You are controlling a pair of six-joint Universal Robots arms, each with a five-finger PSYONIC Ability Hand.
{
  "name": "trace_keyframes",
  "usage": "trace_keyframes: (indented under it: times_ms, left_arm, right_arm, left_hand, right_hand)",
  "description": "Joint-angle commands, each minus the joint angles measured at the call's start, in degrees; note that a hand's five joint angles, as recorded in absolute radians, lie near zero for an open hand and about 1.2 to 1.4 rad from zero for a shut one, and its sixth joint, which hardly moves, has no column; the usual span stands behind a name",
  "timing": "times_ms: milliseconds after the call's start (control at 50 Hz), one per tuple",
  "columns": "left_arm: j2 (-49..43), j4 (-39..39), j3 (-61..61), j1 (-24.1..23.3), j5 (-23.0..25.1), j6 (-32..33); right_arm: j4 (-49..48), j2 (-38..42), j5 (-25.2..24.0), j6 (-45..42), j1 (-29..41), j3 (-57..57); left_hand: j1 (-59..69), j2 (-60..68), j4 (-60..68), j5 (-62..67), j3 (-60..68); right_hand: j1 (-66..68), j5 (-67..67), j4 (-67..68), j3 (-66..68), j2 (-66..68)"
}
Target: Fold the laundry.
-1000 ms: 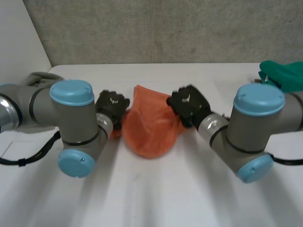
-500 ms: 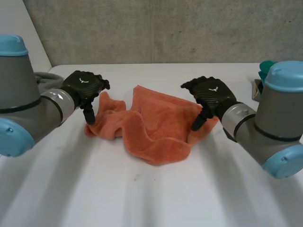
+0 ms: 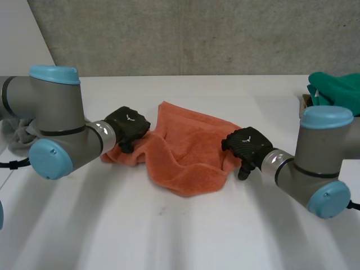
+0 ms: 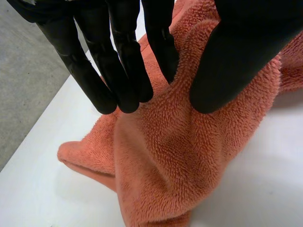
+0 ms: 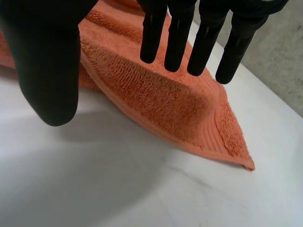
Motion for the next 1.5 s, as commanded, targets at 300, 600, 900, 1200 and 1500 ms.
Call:
trace_keyframes:
  times_ms: [300,600,900,1200,1500]
  left_arm:
    - [16.2,-2.7,-3.4,3.3,-5.4,-5.4]
    - [38.6,-8.9,-12.7,14.1,-0.3,-6.2]
    - [12.9,6.6,-3.6,7.2,-6.3,-11.0]
    - [10.3,-3.4,0.4,1.4,-18.4,-18.0]
    - [16.2,1.6,-23.0,2.1,-14.4,-15.3]
  right_arm:
    - [-7.3,-11.4,4.0,5.2,-4.3,1.5]
    - [19.1,-29.9,-0.7,-5.7,-11.5,-7.7]
    - [21.6,-7.7,6.3,-7.9,-3.6,-22.5]
    - [12.4,-10.2,9.2,-0.6,-1.0,-18.3]
    - [4.9,-24.9,3.9,4.7,-2.0,-7.7]
  left_hand:
    - [16.8,16.5,16.9,17.6,17.2]
    - [16.8,16.5,16.9,17.6,17.2]
    - [16.8,16.5,16.9,17.6,17.2]
    - [-42.7,-43.0,-42.6,-41.9,-42.3]
    - [-24.5,-24.8,-24.5,-23.7,-24.2]
  right_hand:
    - [50.6,50.4,50.6,50.9,50.7]
    - [50.6,50.4,50.6,50.9,50.7]
    - [50.6,50.4,50.6,50.9,50.7]
    - [50.6,50.4,50.6,50.9,50.7]
    - [50.6,50.4,50.6,50.9,50.7]
